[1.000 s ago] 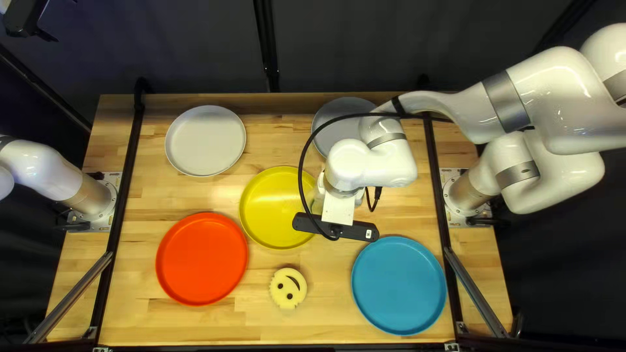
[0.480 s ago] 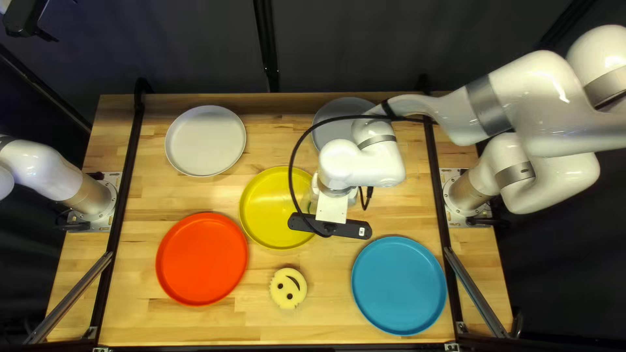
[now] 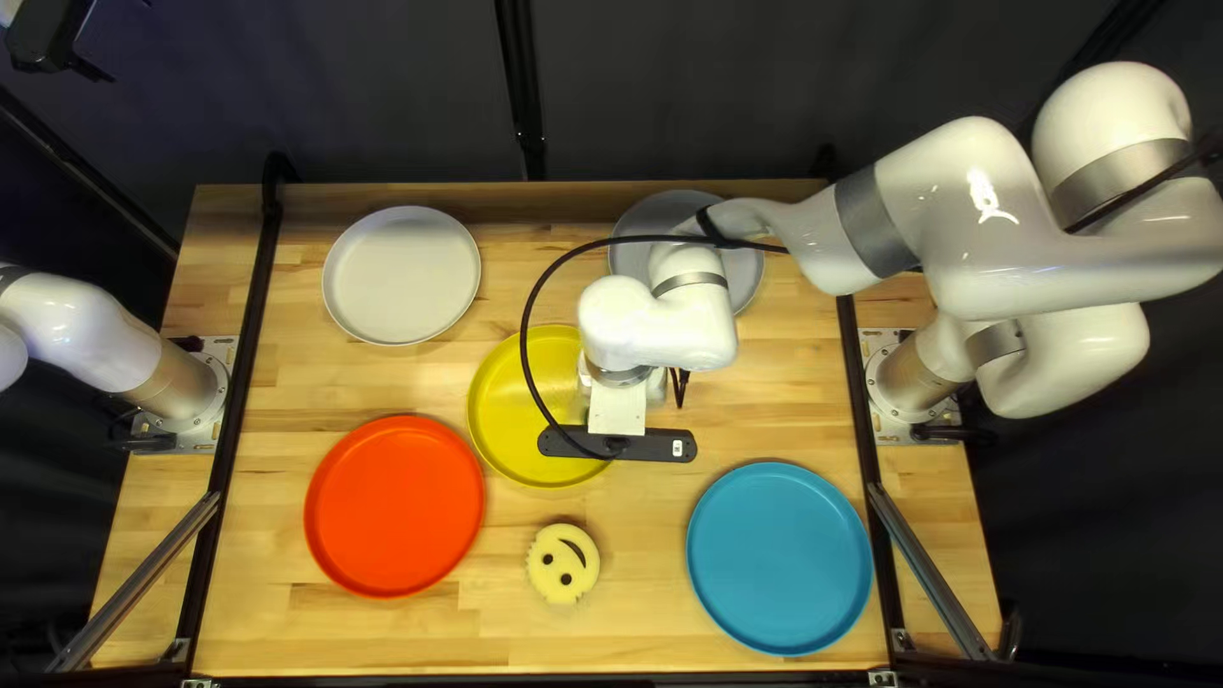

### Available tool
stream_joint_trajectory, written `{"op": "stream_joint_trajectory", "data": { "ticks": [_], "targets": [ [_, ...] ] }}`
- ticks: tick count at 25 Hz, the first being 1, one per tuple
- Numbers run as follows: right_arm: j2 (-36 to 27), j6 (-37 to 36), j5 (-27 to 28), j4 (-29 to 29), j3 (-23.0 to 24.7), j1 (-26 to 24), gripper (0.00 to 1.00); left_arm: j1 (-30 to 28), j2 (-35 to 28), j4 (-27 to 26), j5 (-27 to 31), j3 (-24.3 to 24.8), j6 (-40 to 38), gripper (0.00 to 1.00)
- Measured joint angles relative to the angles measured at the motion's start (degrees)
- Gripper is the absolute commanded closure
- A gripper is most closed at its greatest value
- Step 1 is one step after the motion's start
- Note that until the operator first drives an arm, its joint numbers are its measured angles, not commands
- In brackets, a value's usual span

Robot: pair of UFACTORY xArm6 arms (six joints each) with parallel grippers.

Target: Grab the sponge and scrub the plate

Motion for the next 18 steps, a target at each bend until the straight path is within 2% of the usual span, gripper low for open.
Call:
{"op": "stream_joint_trajectory", "data": {
  "ticks": [18],
  "targets": [
    [6.9,-0.6,2.8,-1.0,-6.5,1.2,1.0,0.0,0.0,0.0,0.0,0.0,0.0,0.0]
  ]
}}
